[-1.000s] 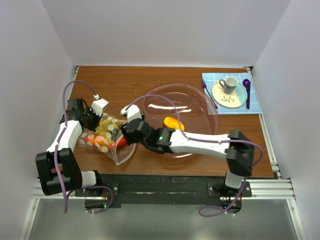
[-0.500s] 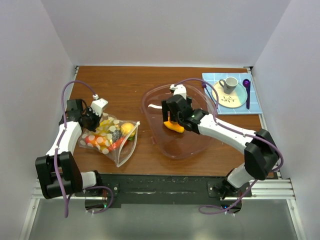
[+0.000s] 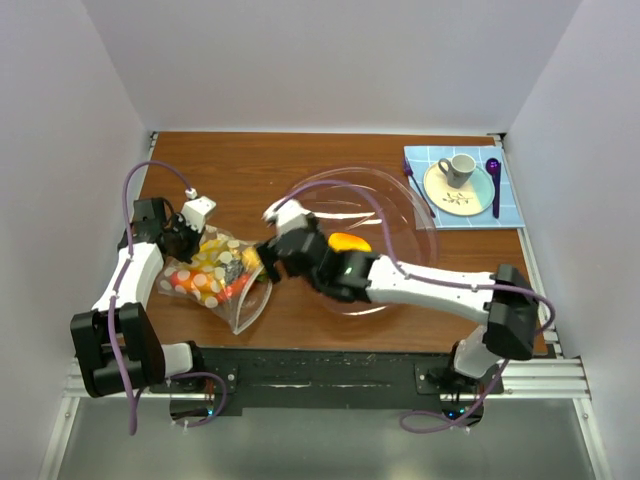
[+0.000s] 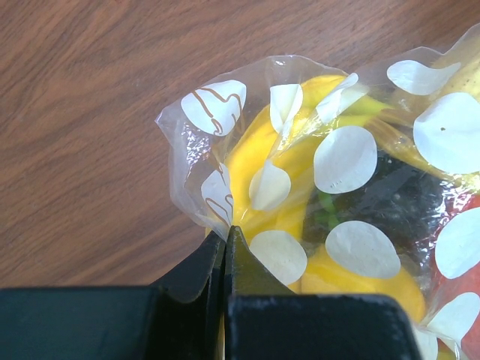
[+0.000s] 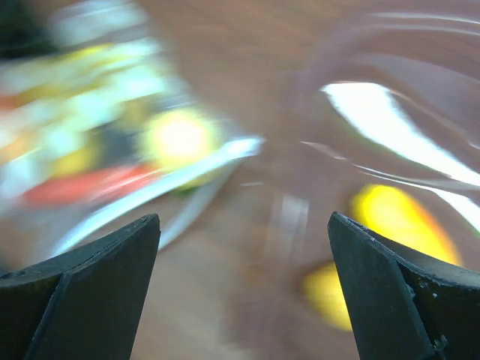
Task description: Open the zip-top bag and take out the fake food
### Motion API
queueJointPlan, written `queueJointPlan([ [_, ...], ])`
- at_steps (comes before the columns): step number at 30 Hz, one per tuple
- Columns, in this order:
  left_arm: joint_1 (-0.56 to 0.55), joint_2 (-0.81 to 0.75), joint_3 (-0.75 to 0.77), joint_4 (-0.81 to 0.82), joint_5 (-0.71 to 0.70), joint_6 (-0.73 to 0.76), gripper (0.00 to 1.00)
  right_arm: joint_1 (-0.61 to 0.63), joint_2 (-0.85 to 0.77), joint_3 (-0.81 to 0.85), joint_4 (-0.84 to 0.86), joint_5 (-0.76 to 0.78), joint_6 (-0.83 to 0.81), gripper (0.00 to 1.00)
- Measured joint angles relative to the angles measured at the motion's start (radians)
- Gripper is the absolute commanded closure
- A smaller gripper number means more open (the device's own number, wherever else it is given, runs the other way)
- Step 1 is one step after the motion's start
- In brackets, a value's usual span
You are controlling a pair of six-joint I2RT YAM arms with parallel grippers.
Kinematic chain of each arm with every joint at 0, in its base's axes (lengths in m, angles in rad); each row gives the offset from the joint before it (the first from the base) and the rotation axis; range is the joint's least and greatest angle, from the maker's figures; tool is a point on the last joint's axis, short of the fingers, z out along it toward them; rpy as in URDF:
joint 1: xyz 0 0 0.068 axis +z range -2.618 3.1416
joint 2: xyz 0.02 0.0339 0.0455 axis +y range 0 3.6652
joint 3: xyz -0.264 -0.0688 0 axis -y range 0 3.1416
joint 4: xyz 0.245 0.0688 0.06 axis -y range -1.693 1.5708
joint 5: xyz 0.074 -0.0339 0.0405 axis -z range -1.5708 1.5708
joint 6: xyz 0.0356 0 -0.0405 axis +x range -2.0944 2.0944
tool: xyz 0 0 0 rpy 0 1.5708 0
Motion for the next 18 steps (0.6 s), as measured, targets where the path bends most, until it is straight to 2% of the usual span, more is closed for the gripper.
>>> queueJointPlan([
  [3,0.0,0.006,0.0,0.006,-0.004,0.0,1.0,0.121,0.081,0.019,0.059,-0.019,-0.033,0.1],
  [5,0.0,0.011,0.0,0.011,-0.006,0.0,1.0,0.155,0.148,0.023,0.08,-0.035,-0.041,0.16],
  [8,0.0,0.017,0.0,0.018,-0.013,0.001,1.0,0.167,0.257,0.023,0.093,-0.049,-0.045,0.19],
  [12,0.0,0.018,0.0,0.021,-0.018,0.001,1.0,0.166,0.356,0.023,0.103,-0.063,-0.056,0.19],
  [18,0.0,0.018,0.0,0.021,-0.018,0.001,1.0,0.166,0.42,0.084,0.148,-0.079,-0.111,0.13],
])
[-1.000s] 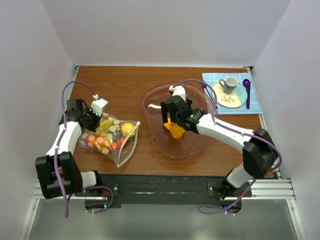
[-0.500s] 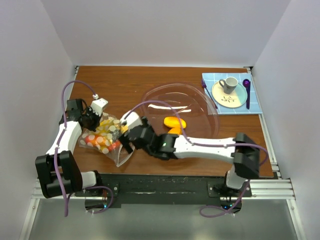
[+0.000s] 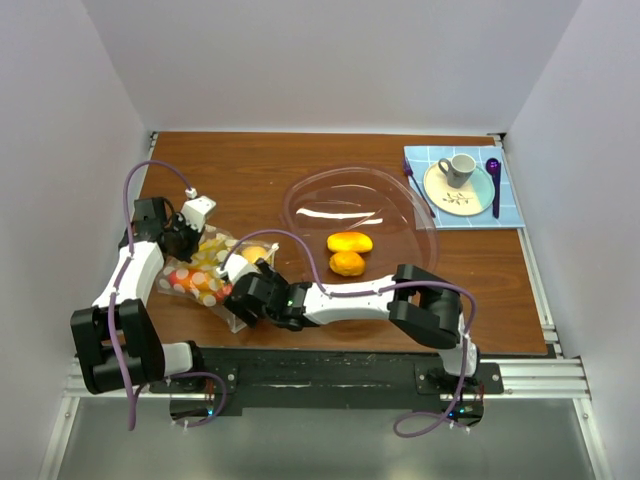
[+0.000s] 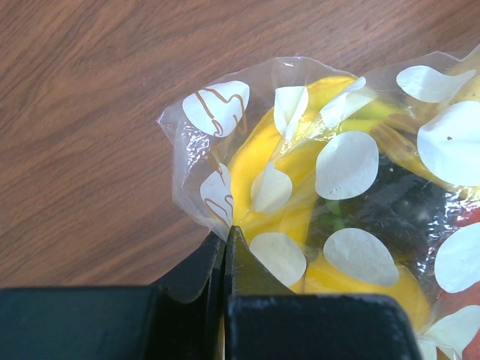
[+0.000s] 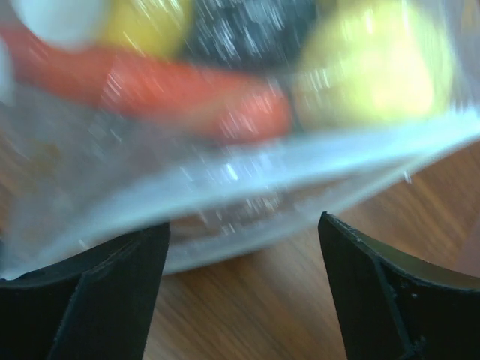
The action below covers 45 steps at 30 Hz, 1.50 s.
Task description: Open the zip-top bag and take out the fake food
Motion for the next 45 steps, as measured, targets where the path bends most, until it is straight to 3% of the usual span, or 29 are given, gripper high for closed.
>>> queueJointPlan([
  [11,-0.015,0.008,0.0,-0.001,0.021,0.005,1.0,-0.001,0.149,0.217,0.105,-0.079,-0.125,0.1],
  [20,-0.017,0.021,0.0,0.0,0.035,0.031,1.0,-0.026,0.217,0.251,0.098,-0.181,-0.1,0.2],
  [23,-0.017,0.029,0.0,0.002,0.036,0.031,1.0,-0.035,0.217,0.233,0.11,-0.203,-0.082,0.29],
  [29,-0.019,0.035,0.0,0.006,0.04,0.031,1.0,-0.042,0.217,0.161,0.129,-0.236,-0.057,0.6],
  [33,-0.019,0.035,0.0,0.006,0.039,0.029,1.0,-0.042,0.199,0.136,0.143,-0.251,-0.039,0.88],
  [39,-0.021,0.035,0.0,0.019,0.005,0.003,1.0,-0.041,0.031,-0.007,0.109,-0.248,0.006,0.91],
  [45,-0.021,0.045,0.0,0.047,-0.058,-0.026,1.0,-0.042,-0.184,-0.035,-0.013,-0.215,0.065,0.94],
])
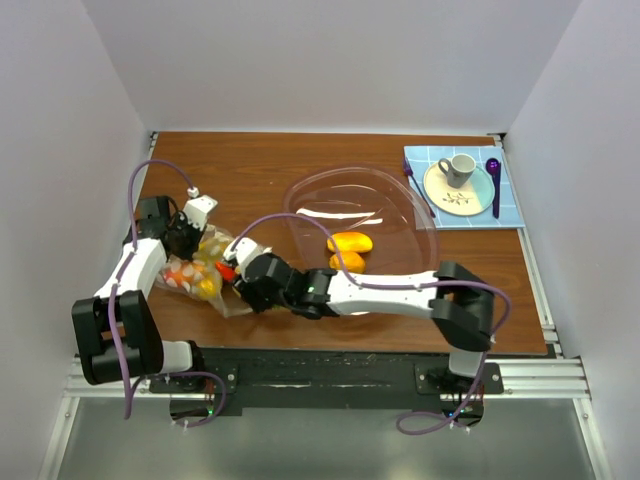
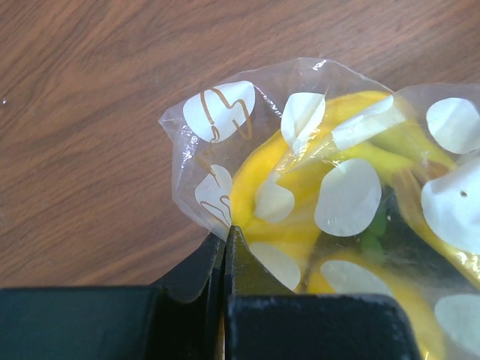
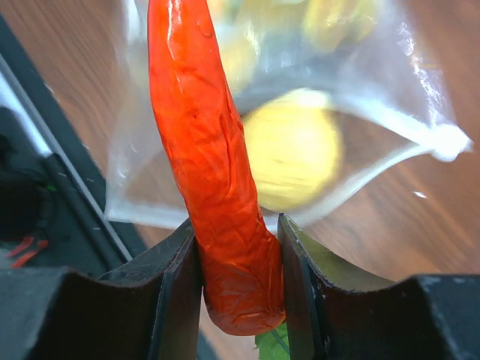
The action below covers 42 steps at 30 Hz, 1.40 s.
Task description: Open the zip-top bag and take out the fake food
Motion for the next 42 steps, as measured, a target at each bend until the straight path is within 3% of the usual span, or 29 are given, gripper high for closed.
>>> queueJointPlan([
  [4,0.0,0.002,0.003,0.003,-0.007,-0.01,1.0,-0.003,-0.094,0.0,-0.086,0.054,0.032,1.0],
  [8,0.0,0.001,0.011,0.002,-0.007,-0.01,1.0,-0.029,-0.13,0.008,-0.246,0.113,0.095,1.0],
  [15,0.0,-0.006,0.011,-0.007,-0.005,-0.01,1.0,-0.202,-0.245,-0.039,-0.41,0.209,0.172,0.99],
  [18,0.0,-0.014,0.011,-0.018,-0.004,-0.01,1.0,-0.326,-0.281,-0.019,-0.419,0.237,0.173,0.89],
  [21,0.0,-0.026,0.011,-0.028,-0.003,-0.01,1.0,-0.412,-0.265,0.018,-0.435,0.268,0.171,0.65],
  [22,0.0,-0.029,0.011,-0.03,-0.003,-0.01,1.0,-0.424,-0.25,0.024,-0.441,0.283,0.169,0.51],
  [27,0.0,-0.034,0.011,-0.035,0.0,-0.01,1.0,-0.443,-0.16,0.025,-0.48,0.327,0.174,0.04],
  [36,0.0,-0.036,0.011,-0.04,0.001,-0.009,1.0,-0.435,-0.14,0.021,-0.545,0.438,0.166,0.01],
  [39,0.0,-0.036,0.011,-0.04,0.001,-0.009,1.0,-0.374,-0.211,0.008,-0.519,0.44,0.141,0.02],
  [42,0.0,-0.036,0.011,-0.04,0.001,-0.009,1.0,-0.233,-0.267,0.005,-0.438,0.415,0.112,0.06],
])
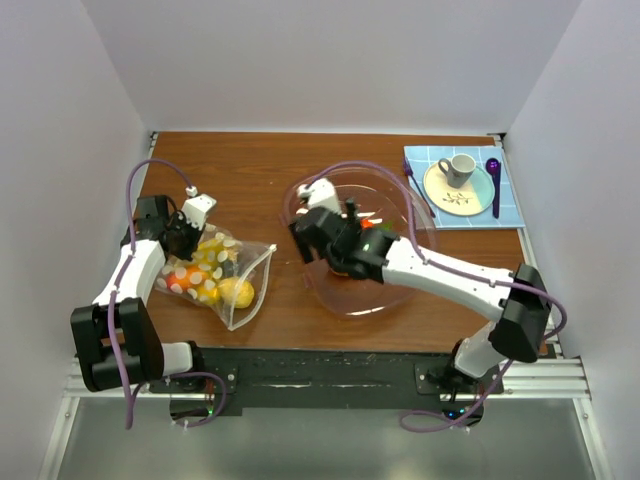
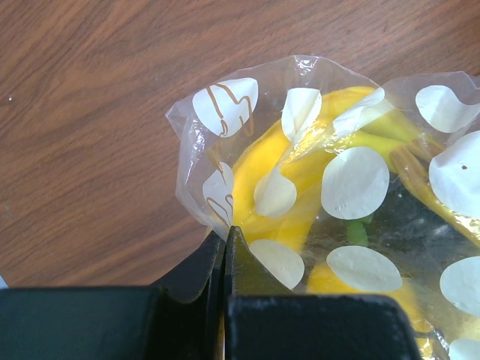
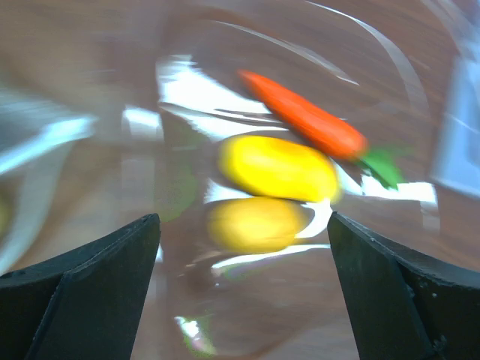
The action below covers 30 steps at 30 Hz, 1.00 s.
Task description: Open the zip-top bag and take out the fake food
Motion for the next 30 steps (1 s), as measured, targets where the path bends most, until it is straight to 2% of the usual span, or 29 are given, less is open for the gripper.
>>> queueJointPlan([
  [4,0.0,0.0,0.0,0.0,0.0,0.0,1.0,0.16,0.035,0.0,0.127,-0.074,-0.032,0.08],
  [7,0.0,0.0,0.0,0.0,0.0,0.0,1.0,0.217,0.151,0.0,0.215,-0.142,-0.051,0.08],
  [10,0.0,0.0,0.0,0.0,0.0,0.0,1.0,0.228,0.275,0.0,0.262,-0.191,-0.065,0.02],
  [14,0.0,0.0,0.0,0.0,0.0,0.0,1.0,0.227,0.383,0.0,0.305,-0.228,-0.093,0.01],
  [30,0.0,0.007,0.0,0.009,0.0,0.001,1.0,0.227,0.45,0.066,0.494,-0.351,-0.135,0.01],
])
